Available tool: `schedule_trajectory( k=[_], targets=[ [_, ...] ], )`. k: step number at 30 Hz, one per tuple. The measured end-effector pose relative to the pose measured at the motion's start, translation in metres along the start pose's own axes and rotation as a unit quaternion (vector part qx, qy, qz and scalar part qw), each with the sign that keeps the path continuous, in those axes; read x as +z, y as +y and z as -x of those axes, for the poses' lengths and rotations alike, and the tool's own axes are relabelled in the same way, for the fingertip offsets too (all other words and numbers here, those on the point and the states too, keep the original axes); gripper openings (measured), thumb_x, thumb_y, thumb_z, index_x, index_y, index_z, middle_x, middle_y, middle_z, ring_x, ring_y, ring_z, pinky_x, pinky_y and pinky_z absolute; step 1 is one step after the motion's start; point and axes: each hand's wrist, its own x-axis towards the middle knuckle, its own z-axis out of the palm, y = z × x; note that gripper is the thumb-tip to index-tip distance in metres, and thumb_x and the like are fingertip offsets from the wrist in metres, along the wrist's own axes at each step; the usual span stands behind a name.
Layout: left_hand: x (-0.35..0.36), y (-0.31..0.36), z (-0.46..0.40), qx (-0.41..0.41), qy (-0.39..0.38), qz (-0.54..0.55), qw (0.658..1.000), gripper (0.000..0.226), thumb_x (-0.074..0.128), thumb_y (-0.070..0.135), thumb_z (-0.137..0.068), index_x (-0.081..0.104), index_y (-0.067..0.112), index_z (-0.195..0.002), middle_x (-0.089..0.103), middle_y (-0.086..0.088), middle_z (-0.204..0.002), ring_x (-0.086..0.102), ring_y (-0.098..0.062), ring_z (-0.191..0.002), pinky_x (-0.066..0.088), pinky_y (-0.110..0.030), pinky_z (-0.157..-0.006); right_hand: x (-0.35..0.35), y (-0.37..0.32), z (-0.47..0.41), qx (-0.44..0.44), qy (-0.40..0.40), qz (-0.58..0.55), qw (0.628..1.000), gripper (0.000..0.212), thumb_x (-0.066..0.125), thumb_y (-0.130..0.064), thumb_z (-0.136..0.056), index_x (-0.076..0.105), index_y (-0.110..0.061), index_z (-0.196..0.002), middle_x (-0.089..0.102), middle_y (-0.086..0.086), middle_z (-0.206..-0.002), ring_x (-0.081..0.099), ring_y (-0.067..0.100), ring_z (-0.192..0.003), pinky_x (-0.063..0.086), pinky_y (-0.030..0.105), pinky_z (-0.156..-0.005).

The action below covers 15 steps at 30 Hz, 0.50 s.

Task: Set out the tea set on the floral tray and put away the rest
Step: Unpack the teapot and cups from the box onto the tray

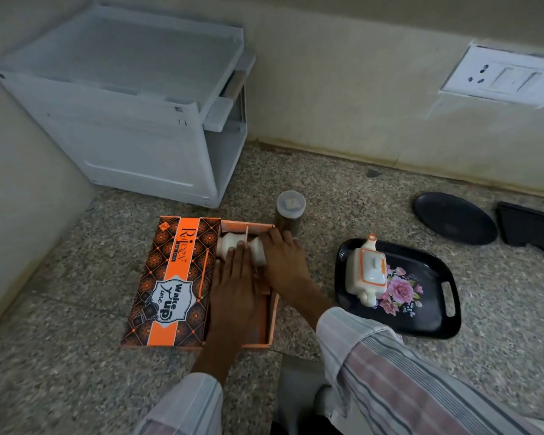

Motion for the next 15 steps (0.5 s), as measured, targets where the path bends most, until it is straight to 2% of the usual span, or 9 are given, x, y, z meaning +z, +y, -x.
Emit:
schedule_trajectory(
  k=[4,11,15],
  targets=[
    [0.003,0.000,-0.001,-0.024,-0.007,0.003,1.000,0.069,0.053,0.032,-0.093,0.032,0.006,-0.153,0.031,-0.008,-0.161,0.029,-0.024,-0.150,0.023,-0.048,-0.121,-0.003,0.003,0.001,-0.007,0.025,-0.010,1.000,0.060,0.072,-0.035,-0.072,0.056,-0.021,-0.128,0.060,0.004,-0.127,0.053,0.029,-0.111,0.044,0.042,-0.087],
    [-0.001,-0.001,0.003,-0.011,0.005,0.008,1.000,0.066,0.034,0.033,-0.096,0.027,0.003,-0.154,0.030,-0.011,-0.162,0.026,-0.026,-0.151,0.025,-0.051,-0.120,-0.013,0.010,0.010,-0.021,0.033,-0.037,0.999,0.075,0.075,-0.047,-0.064,0.057,-0.025,-0.133,0.064,0.003,-0.124,0.053,0.030,-0.109,0.041,0.042,-0.094],
    [-0.001,-0.002,0.004,-0.003,0.024,0.011,1.000,0.064,0.024,0.035,-0.100,0.028,0.000,-0.153,0.033,-0.014,-0.160,0.029,-0.027,-0.150,0.026,-0.050,-0.120,-0.016,0.012,0.013,-0.029,0.026,-0.050,0.998,0.078,0.077,-0.050,-0.065,0.056,-0.028,-0.137,0.062,0.003,-0.130,0.053,0.030,-0.116,0.042,0.044,-0.100]
  ],
)
